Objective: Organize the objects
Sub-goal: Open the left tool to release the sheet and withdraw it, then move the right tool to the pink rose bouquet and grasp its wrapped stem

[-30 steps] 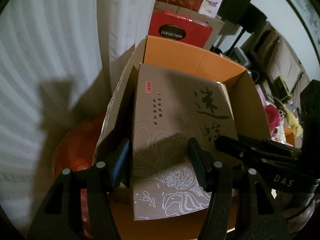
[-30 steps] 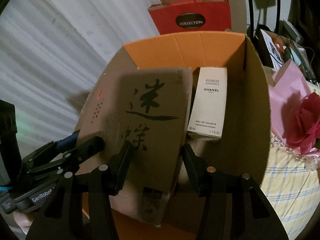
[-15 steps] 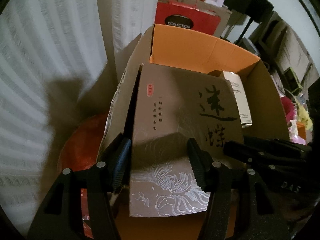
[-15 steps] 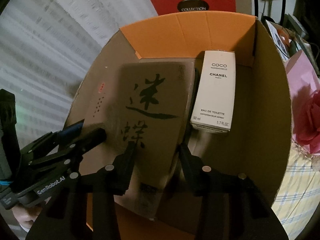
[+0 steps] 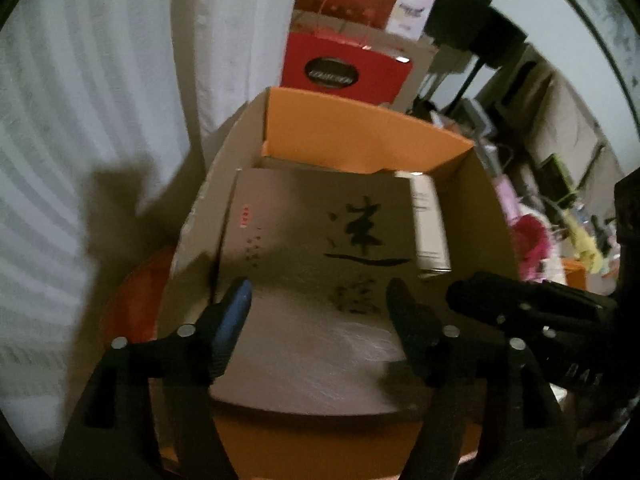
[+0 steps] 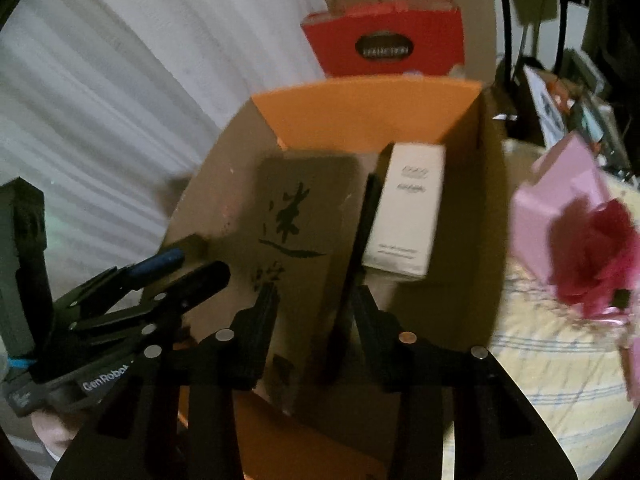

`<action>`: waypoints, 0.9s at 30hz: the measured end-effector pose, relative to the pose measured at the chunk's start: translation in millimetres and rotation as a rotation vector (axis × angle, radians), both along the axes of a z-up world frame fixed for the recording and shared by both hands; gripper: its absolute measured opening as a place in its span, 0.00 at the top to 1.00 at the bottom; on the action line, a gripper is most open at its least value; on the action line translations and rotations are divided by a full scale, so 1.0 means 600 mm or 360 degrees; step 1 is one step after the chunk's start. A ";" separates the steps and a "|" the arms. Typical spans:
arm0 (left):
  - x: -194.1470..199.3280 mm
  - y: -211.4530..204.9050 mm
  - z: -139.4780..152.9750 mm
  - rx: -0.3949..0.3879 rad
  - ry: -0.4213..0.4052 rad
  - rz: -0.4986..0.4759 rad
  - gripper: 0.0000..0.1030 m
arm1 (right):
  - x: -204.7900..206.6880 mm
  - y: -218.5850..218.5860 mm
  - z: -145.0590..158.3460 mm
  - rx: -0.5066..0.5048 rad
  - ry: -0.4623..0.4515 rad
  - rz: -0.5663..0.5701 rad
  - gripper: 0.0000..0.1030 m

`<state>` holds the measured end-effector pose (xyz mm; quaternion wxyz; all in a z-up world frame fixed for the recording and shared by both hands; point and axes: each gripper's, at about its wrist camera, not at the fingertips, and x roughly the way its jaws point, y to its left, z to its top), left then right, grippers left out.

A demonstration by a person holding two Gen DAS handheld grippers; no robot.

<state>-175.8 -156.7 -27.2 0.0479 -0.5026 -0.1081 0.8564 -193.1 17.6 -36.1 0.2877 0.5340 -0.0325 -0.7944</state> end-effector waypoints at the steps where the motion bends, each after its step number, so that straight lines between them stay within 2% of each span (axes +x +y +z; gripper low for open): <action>1: 0.008 0.006 0.006 0.0029 0.0013 -0.0011 0.31 | 0.005 0.011 0.009 0.0003 0.0029 -0.0001 0.60; 4: 0.016 0.027 0.023 0.0078 0.0042 -0.0042 0.26 | 0.018 0.043 0.036 0.0024 0.0114 -0.0013 0.59; 8: 0.032 0.062 0.045 0.0127 0.0075 -0.0101 0.23 | 0.036 0.096 0.063 0.0076 0.0248 -0.0052 0.50; 11: 0.045 0.095 0.055 0.0164 0.0091 -0.0163 0.21 | 0.045 0.150 0.073 0.0162 0.0330 -0.0104 0.47; 16: 0.058 0.167 0.069 0.0181 0.0106 -0.0273 0.19 | 0.038 0.243 0.065 0.0229 0.0320 -0.0222 0.47; 20: 0.061 0.214 0.071 0.0195 0.0111 -0.0302 0.18 | 0.034 0.308 0.054 0.0285 0.0317 -0.0299 0.46; 27: 0.050 0.292 0.048 0.0253 0.0067 -0.0363 0.18 | 0.027 0.415 0.015 0.0386 0.0319 -0.0378 0.44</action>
